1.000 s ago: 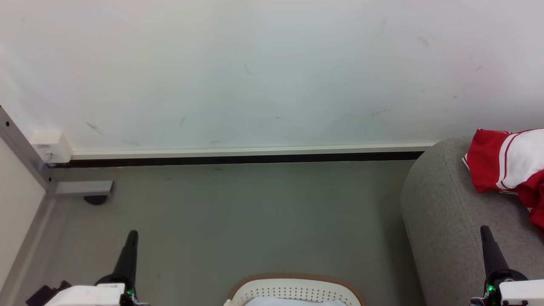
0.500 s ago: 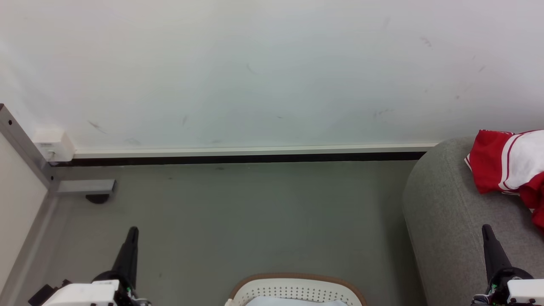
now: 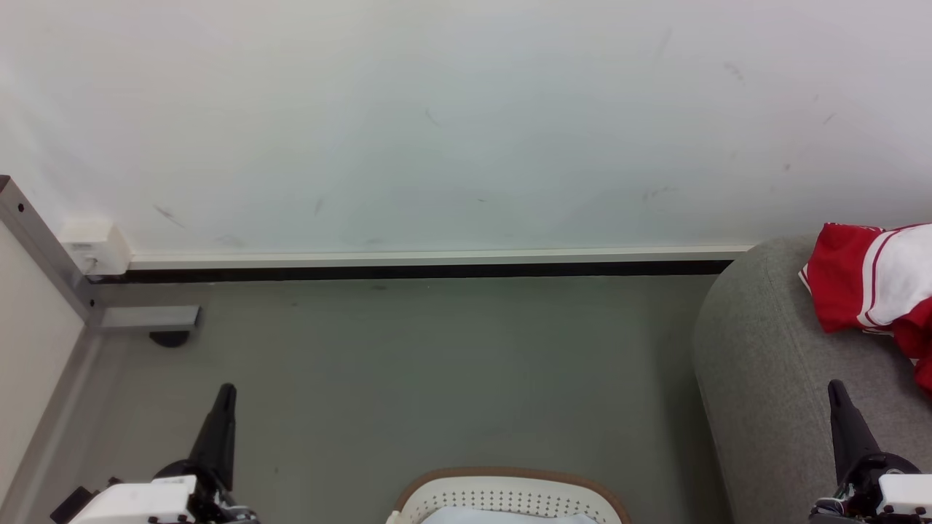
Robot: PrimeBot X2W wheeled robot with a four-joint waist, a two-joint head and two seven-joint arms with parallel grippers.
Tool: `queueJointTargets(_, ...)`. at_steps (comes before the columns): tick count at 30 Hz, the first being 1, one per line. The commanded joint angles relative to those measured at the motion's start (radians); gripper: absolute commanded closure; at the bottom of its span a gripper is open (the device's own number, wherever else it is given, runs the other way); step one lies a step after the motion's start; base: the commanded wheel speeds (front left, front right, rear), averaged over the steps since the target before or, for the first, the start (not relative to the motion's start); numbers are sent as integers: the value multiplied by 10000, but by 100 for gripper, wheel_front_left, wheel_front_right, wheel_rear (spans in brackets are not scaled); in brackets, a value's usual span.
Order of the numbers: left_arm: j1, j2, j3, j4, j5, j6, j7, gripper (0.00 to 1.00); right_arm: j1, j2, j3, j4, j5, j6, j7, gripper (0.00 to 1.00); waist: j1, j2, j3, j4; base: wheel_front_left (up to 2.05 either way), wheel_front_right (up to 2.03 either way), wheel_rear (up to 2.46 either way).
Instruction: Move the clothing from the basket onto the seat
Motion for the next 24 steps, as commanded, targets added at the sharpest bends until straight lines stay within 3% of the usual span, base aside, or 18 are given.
queueJointTargets(1, -104, 14, 28, 9, -120, 28, 46, 100, -61, -63, -25, 17, 94, -24, 14, 100, 0, 0, 0, -1, 0, 0, 0)
queueJointTargets(24, -101, 16, 28, 8, -118, 29, 44, 100, -57, -112, 38, 4, 150, -24, -45, 100, 0, 0, 0, -1, 0, 0, 0)
